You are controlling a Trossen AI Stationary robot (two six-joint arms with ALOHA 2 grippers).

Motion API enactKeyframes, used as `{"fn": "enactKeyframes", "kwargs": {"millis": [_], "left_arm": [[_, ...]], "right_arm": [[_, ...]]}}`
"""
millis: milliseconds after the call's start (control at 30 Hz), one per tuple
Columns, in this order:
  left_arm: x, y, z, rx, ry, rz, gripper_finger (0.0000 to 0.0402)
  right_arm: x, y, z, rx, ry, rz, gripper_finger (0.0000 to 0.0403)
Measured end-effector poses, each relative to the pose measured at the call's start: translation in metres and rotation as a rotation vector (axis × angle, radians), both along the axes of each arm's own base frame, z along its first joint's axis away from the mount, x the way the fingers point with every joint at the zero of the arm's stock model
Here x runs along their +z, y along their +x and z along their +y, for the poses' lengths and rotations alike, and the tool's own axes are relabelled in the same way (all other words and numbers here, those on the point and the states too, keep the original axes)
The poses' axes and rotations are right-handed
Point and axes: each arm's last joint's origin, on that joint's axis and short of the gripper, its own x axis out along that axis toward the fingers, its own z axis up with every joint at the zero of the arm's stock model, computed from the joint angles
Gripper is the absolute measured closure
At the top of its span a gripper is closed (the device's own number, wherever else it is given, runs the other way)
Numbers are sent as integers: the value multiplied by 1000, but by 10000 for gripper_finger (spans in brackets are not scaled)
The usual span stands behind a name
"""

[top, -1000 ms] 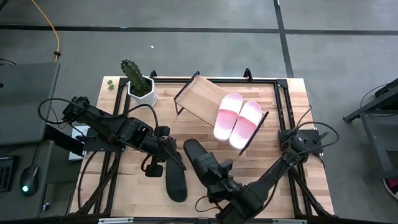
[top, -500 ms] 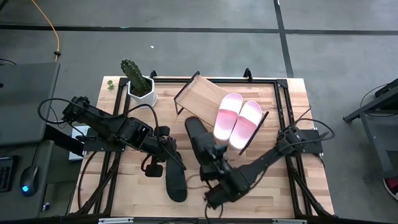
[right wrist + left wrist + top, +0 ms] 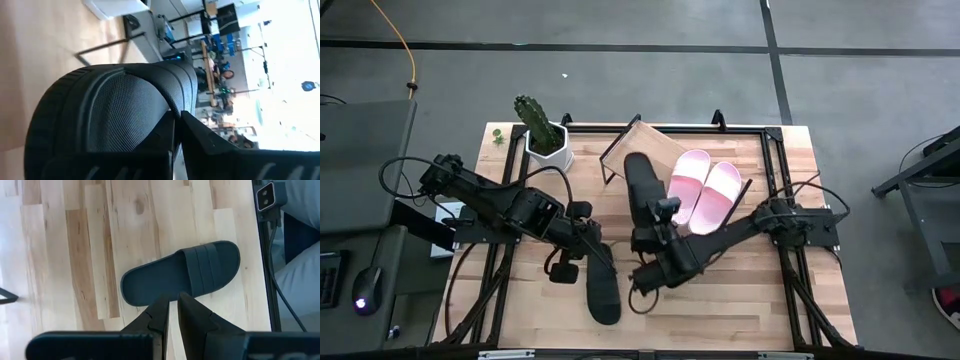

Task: Pick and place slides into the shelf
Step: Put the right black slipper on the shelf

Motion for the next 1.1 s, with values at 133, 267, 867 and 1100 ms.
{"fn": "enactKeyframes", "kwargs": {"millis": [133,267,867,1100], "left_arm": [[10,-9,4,-15,18,-49,371],[29,-28,11,15,44,-139,371],[90,-104,39,119,-17,-530,371],[92,-107,40,119,-22,-538,371]], "right_arm": [[1,6,-17,-40,-22,-3,403],[1,11,-32,-78,-22,-3,403],[-2,24,-79,-215,83,-69,403],[-2,26,-87,-241,110,-78,403]]}}
